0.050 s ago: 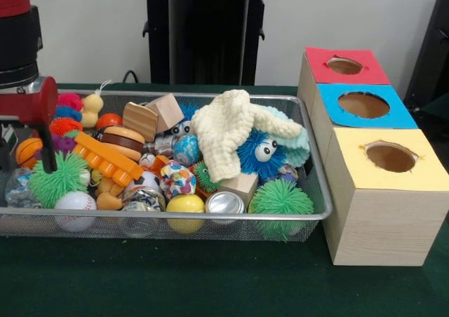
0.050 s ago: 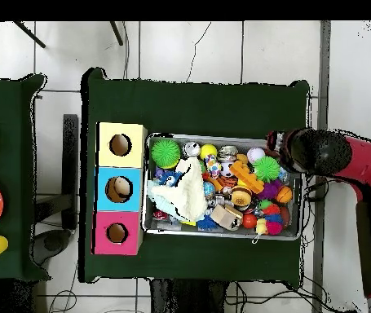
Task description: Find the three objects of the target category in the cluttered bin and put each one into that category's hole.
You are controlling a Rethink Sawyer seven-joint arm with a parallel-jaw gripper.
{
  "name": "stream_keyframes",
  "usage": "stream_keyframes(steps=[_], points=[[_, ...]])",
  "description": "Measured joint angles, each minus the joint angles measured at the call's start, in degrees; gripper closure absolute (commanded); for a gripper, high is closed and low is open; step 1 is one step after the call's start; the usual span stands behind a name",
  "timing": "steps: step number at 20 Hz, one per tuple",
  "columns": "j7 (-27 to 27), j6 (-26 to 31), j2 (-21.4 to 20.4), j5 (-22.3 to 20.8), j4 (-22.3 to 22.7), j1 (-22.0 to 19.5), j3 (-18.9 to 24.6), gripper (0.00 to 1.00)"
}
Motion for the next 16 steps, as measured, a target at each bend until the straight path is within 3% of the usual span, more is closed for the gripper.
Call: stream_keyframes(steps=[16], points=[[0.0, 0.5, 2.5, -0.2, -1.0, 2.0, 0.0, 0.00]])
